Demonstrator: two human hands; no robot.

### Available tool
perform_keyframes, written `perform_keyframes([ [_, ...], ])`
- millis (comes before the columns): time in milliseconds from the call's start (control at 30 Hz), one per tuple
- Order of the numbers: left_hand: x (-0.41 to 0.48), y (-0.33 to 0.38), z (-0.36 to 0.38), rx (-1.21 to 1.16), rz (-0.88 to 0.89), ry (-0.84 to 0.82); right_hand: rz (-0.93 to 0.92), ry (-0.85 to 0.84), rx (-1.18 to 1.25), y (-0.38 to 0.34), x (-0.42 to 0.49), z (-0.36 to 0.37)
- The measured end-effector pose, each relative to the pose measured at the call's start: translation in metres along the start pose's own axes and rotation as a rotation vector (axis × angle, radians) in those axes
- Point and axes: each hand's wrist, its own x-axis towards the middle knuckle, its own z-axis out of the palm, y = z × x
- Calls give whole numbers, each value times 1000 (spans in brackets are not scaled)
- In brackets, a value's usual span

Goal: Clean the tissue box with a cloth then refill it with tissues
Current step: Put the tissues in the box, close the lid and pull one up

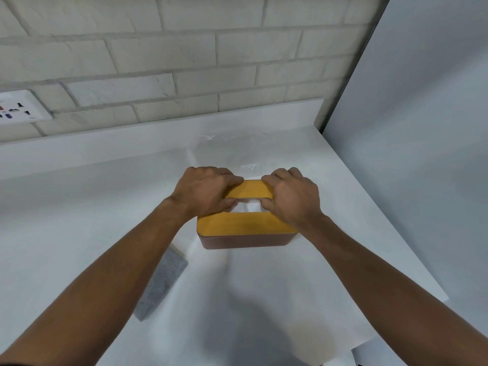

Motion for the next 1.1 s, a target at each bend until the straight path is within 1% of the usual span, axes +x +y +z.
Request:
perform_keyframes([
  [67,-2,-1,5,-23,-14,21,-1,10,8,3,1,1],
  [200,-4,-5,17,-100,-43,45,18,-22,139,9,2,6],
  [233,-4,-7,20,-162,-68,32,24,-47,200,11,4,7],
  [367,-4,-13,29,-551,-161,-50,48,-207,493,20,11,11],
  [433,-7,-13,31,-626,-160,-45,49,-250,561,23,12,15],
  [500,-7,-13,30,-625,-158,-31,48,-234,557,25,12,20],
  [600,-6,-13,27,-523,-135,-36,36,-199,475,24,13,21],
  [767,-5,-12,22,-515,-139,-126,14,-204,362,23,15,14],
  [800,-6,-12,22,-471,-153,-111,4,-185,331,22,13,12],
  [833,-8,-10,21,-410,-172,-56,-6,-144,321,20,11,8],
  [867,-11,-8,18,-364,-192,21,-14,-88,348,19,8,2],
  [933,-18,-2,5,-380,-191,169,-47,-9,464,18,2,-13],
  [967,-22,1,-2,-419,-166,216,-81,-19,498,19,-1,-23],
  [1000,-28,2,-10,-471,-144,220,-103,-64,504,20,-5,-31],
  [1033,-34,2,-16,-533,-137,175,-102,-137,491,22,-9,-37],
  [1100,-49,-4,-23,-624,-152,-39,-39,-314,453,30,-19,-42],
])
